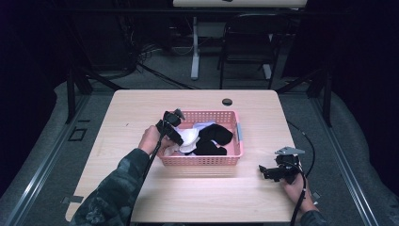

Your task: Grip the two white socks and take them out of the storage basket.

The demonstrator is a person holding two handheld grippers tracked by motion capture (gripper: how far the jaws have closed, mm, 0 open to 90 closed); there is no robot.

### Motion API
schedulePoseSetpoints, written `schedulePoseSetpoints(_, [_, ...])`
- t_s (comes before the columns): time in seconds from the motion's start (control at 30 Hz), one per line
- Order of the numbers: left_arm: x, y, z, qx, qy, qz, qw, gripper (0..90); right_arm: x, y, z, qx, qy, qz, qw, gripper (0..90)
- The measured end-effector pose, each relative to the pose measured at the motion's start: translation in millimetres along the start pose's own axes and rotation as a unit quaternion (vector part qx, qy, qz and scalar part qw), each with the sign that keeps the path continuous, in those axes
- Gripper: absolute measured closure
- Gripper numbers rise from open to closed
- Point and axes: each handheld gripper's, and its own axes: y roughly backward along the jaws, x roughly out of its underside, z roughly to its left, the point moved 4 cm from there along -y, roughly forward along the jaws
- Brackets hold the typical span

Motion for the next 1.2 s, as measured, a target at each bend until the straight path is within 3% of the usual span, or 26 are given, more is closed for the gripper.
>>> schedulePoseSetpoints(0.13, [0.1,-1.4,-0.4,-0.008,-0.003,0.005,0.9999,59.2,0.0,0.0,0.0,0.0,0.0,0.0,1.0,0.0])
schedulePoseSetpoints(0.3, [0.8,0.2,-1.0,-0.007,-0.007,0.001,0.9999,67.7,0.0,0.0,0.0,0.0,0.0,0.0,1.0,0.0])
schedulePoseSetpoints(0.63, [3.3,6.7,-0.9,-0.007,-0.009,-0.011,0.9999,70.5,0.0,0.0,0.0,0.0,0.0,0.0,1.0,0.0])
schedulePoseSetpoints(1.2, [4.4,18.5,-1.3,-0.012,-0.024,-0.027,0.9993,85.2,0.0,0.0,-0.1,0.0,0.0,0.0,1.0,0.0])
